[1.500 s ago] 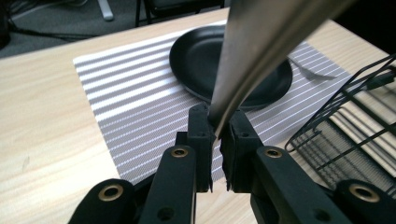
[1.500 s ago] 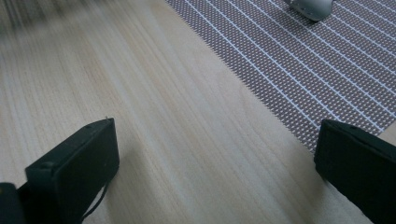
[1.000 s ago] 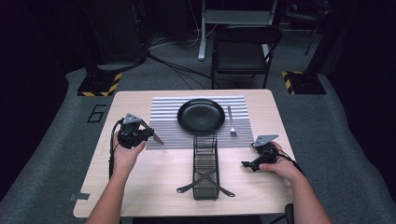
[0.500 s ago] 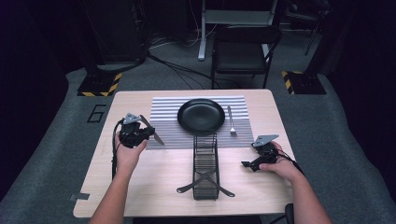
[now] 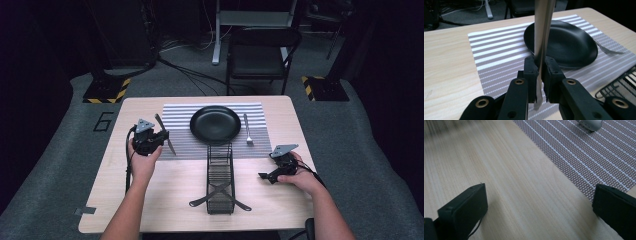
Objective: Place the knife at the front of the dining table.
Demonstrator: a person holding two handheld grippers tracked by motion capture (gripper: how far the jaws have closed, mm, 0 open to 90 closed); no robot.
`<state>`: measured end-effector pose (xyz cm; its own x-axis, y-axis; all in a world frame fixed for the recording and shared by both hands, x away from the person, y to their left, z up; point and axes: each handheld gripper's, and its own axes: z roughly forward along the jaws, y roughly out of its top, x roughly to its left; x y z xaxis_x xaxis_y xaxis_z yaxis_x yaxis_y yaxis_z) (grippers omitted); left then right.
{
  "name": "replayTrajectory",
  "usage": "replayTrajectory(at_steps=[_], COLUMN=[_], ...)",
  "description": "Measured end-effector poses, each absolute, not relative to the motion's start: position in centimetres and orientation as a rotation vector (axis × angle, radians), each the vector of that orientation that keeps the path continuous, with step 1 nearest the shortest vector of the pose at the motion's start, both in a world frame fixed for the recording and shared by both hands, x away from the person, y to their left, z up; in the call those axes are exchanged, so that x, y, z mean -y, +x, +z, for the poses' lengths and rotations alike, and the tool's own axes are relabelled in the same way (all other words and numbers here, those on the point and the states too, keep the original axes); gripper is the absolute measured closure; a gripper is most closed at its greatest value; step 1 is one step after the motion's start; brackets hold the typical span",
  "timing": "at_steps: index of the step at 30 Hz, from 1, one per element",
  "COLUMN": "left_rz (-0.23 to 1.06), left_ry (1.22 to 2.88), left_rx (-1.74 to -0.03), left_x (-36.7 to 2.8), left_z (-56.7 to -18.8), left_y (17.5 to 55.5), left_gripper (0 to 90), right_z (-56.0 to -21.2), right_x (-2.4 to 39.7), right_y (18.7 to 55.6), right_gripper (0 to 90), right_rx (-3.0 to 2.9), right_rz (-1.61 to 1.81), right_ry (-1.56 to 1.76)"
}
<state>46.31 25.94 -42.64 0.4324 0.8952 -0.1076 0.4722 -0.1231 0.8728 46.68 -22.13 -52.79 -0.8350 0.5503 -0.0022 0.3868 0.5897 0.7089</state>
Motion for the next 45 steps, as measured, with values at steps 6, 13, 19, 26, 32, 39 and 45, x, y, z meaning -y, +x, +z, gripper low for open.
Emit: replayTrajectory(at_steps=[6, 13, 19, 26, 32, 39, 45], left_rz=[0.533, 0.492, 0.469, 0.441, 0.421, 0.397, 0.412], left_ry=[1.730, 1.743, 1.762, 1.768, 1.790, 1.785, 1.764], left_rx=[-1.223, -1.234, -1.262, -1.300, -1.384, -1.443, -1.477], left_x=[-25.8, -25.3, -25.0, -24.9, -25.2, -25.4, -25.2], left_z=[-42.7, -42.8, -43.1, -43.2, -42.9, -43.7, -45.0], left_y=[48.4, 50.7, 52.4, 53.5, 54.5, 56.1, 57.6], left_gripper=[81.8, 81.9, 82.2, 82.2, 82.4, 82.4, 82.6], right_z=[-52.8, -52.8, -52.8, -52.8, -52.8, -52.8, -52.8], right_x=[22.1, 22.1, 22.1, 22.1, 22.1, 22.1, 22.1], right_y=[46.7, 46.7, 46.7, 46.7, 46.7, 46.7, 46.7], right_gripper=[0.0, 0.0, 0.0, 0.0, 0.0, 0.0, 0.0], right_rx=[-2.598, -2.597, -2.598, -2.597, -2.597, -2.597, -2.598], right_rz=[1.079, 1.080, 1.080, 1.081, 1.081, 1.080, 1.080], right_ry=[0.778, 0.782, 0.779, 0.783, 0.782, 0.782, 0.778])
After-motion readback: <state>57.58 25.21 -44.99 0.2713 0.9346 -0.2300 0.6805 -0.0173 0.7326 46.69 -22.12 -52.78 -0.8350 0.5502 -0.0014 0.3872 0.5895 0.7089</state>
